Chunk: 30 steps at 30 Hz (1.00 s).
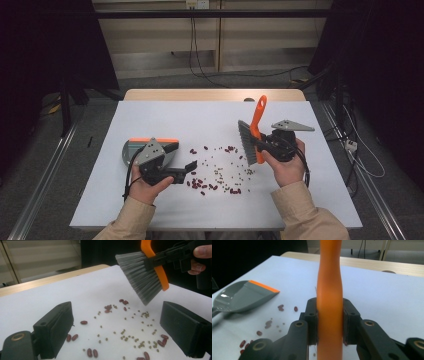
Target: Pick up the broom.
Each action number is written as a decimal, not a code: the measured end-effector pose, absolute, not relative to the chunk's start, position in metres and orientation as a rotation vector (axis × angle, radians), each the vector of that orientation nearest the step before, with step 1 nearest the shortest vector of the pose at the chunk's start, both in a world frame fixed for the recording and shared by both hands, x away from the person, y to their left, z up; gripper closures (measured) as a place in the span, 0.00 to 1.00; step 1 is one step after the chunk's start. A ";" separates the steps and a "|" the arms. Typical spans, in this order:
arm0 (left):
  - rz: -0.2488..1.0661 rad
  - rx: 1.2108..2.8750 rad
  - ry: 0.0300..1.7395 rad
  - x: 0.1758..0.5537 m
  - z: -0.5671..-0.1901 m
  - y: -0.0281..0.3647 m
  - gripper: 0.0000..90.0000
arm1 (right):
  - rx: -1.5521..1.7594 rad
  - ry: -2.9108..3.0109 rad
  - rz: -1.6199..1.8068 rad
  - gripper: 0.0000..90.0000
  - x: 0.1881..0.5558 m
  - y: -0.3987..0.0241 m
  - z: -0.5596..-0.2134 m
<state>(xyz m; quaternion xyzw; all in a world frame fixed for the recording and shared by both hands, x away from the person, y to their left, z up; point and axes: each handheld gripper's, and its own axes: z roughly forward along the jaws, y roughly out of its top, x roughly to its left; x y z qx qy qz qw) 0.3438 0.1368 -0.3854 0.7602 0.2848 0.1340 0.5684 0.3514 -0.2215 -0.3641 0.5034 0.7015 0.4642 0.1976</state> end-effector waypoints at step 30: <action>0.325 1.752 0.716 0.344 -0.388 0.195 0.08 | 1.502 2.051 1.047 0.79 0.357 -0.266 -0.375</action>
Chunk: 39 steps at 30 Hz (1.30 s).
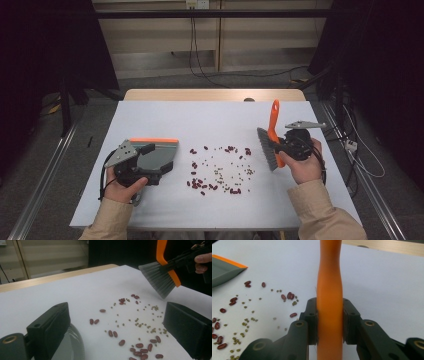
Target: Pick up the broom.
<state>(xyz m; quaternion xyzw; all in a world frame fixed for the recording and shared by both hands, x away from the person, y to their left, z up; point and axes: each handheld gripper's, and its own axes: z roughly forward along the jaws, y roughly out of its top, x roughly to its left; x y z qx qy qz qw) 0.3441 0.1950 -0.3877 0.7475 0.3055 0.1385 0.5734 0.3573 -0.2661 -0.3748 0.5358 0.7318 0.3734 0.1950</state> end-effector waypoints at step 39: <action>0.336 1.765 0.750 0.349 -0.396 0.201 0.07 | 1.554 2.068 0.935 0.69 0.394 -0.256 -0.409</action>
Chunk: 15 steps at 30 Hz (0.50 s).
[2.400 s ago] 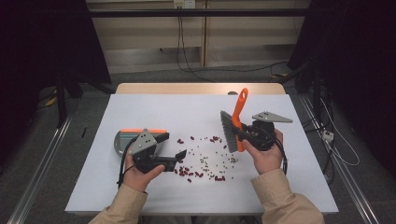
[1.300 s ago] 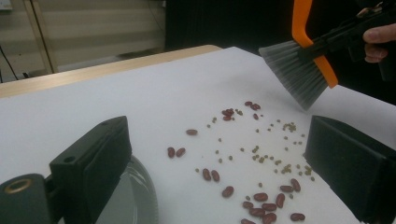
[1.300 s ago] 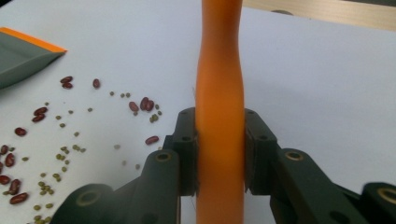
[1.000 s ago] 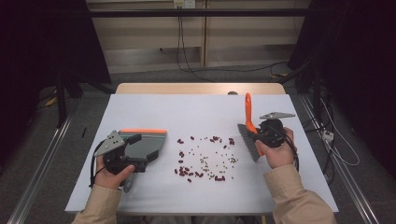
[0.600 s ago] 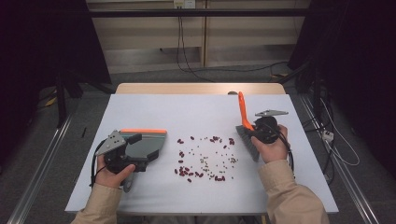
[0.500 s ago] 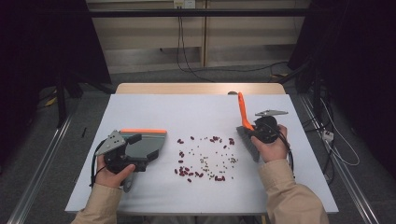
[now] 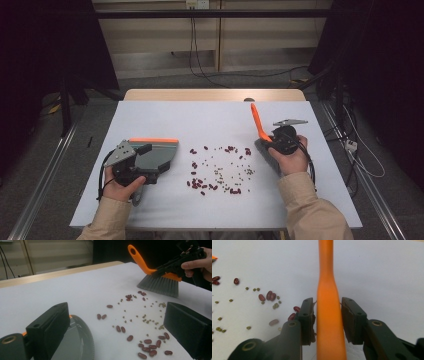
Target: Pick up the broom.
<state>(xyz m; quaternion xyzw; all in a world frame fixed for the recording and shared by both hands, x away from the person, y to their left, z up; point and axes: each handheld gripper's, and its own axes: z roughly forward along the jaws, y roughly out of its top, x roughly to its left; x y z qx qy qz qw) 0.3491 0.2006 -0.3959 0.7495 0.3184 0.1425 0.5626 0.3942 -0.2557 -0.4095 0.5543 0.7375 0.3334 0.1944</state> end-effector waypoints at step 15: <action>0.337 1.765 0.744 0.348 -0.395 0.201 0.07 | 1.526 2.091 0.931 0.77 0.361 -0.270 -0.408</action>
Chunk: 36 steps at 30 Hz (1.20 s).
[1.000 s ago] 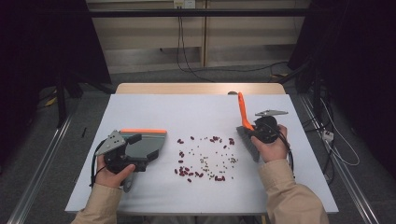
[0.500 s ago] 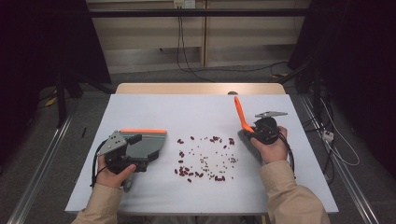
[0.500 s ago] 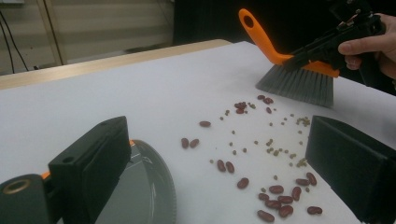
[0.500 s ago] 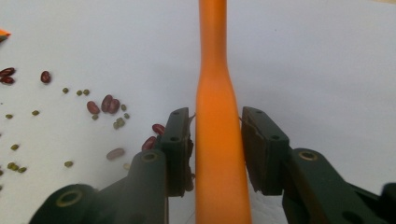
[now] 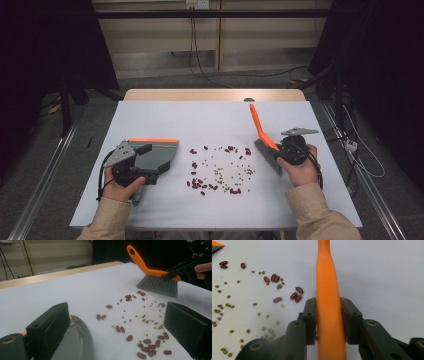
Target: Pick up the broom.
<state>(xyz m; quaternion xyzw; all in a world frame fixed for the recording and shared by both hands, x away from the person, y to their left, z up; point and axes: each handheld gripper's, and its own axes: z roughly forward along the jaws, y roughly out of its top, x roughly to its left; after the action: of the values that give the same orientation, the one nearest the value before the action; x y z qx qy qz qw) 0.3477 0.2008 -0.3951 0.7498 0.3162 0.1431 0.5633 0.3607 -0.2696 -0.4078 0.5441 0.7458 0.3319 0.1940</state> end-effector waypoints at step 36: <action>0.331 1.767 0.750 0.350 -0.400 0.213 0.07 | 1.477 2.003 1.003 0.79 0.362 -0.269 -0.406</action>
<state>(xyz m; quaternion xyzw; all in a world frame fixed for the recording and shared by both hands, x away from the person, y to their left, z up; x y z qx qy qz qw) 0.3498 0.2133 -0.3995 0.7502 0.3185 0.1408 0.5621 0.3623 -0.2692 -0.4056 0.5360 0.7270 0.3642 0.2272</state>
